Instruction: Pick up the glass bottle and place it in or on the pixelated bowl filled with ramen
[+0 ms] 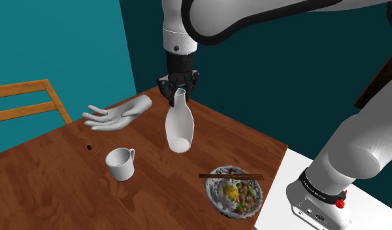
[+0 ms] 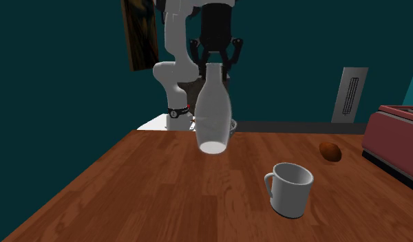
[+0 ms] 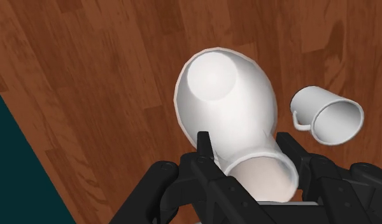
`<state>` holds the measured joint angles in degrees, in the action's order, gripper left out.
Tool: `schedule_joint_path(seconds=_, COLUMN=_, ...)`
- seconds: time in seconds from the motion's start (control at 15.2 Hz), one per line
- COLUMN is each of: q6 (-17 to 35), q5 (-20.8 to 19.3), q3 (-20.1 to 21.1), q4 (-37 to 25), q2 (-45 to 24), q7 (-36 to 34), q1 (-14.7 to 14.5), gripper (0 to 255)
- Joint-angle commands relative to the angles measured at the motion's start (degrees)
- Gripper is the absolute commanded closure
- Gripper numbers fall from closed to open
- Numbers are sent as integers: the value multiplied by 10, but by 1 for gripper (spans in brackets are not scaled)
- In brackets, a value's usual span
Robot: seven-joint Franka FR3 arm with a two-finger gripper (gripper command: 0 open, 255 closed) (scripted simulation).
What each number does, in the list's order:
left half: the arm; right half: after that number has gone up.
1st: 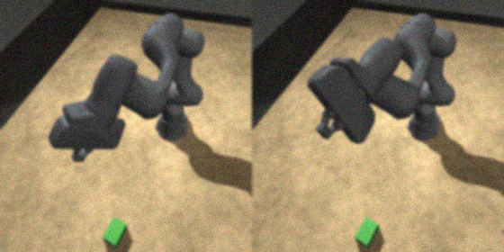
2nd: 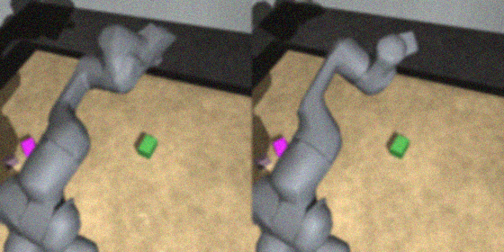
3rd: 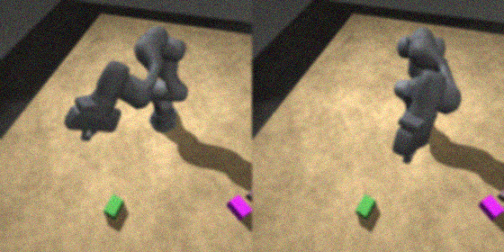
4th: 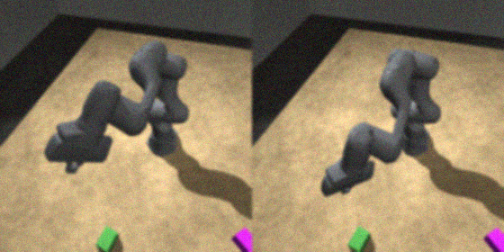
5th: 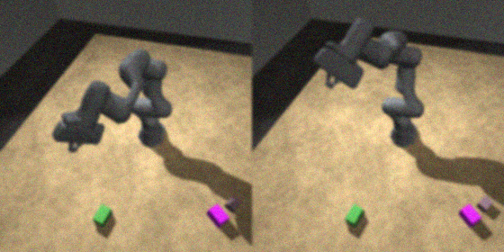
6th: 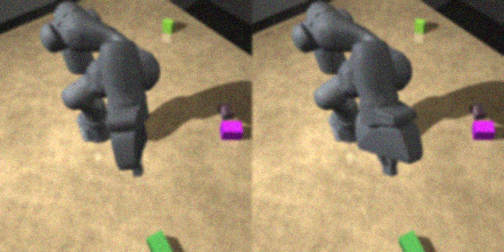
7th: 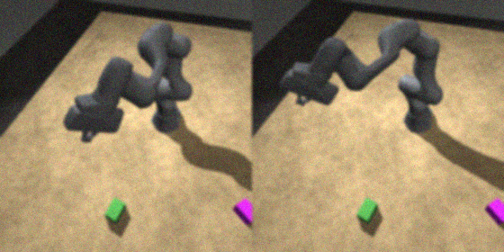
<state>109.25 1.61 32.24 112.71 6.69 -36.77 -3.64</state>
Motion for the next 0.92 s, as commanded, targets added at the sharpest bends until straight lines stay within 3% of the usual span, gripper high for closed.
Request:
schedule_joint_path(seconds=0.0, q6=-16, q5=1, q3=-1, q4=-14, q2=2, q7=1, q1=0, gripper=255)
schedule_joint_path(seconds=0.86, q6=-111, q5=-2, q3=-3, q4=-112, q2=-1, q7=2, q1=2, gripper=255)
